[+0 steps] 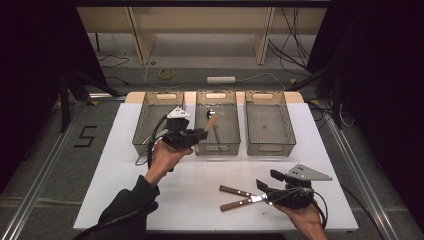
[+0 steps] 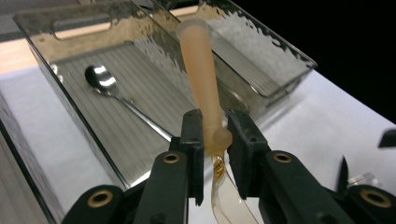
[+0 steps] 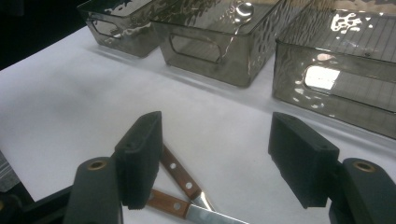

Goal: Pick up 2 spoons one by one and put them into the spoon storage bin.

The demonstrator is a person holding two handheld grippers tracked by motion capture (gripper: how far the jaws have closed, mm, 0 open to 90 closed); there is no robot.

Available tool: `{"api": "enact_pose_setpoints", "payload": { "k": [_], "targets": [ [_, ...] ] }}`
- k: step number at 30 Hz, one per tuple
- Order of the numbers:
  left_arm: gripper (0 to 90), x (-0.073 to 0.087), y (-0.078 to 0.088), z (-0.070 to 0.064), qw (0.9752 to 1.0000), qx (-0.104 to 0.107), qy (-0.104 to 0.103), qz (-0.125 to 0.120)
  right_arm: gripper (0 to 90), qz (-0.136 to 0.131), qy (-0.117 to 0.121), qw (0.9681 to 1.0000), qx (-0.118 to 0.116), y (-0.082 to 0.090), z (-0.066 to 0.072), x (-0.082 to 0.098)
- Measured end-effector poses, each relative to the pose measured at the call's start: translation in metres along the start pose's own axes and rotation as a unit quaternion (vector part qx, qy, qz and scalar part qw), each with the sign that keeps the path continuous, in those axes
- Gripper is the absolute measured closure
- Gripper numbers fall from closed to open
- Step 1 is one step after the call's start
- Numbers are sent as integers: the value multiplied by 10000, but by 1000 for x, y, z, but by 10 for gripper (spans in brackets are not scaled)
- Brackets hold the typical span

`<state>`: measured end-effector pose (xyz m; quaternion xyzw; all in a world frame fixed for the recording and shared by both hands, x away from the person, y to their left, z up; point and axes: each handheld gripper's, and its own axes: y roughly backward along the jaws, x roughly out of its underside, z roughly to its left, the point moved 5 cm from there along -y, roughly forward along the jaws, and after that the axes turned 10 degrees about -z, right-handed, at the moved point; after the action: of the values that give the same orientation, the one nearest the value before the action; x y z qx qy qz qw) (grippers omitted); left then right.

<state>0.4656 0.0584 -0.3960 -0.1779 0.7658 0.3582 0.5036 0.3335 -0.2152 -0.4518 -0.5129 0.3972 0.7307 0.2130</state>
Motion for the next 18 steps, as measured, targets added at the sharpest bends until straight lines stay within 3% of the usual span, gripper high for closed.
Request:
{"api": "enact_pose_setpoints", "payload": {
  "k": [10,18],
  "targets": [
    [763,-13,-10,19,9994,-181,205,-229,363,24,7,10000,-19,-2,2,1],
    [763,-14,-24,24,9992,-221,251,-215,363,9,13,10000,-28,-2,2,0]
  ]
}}
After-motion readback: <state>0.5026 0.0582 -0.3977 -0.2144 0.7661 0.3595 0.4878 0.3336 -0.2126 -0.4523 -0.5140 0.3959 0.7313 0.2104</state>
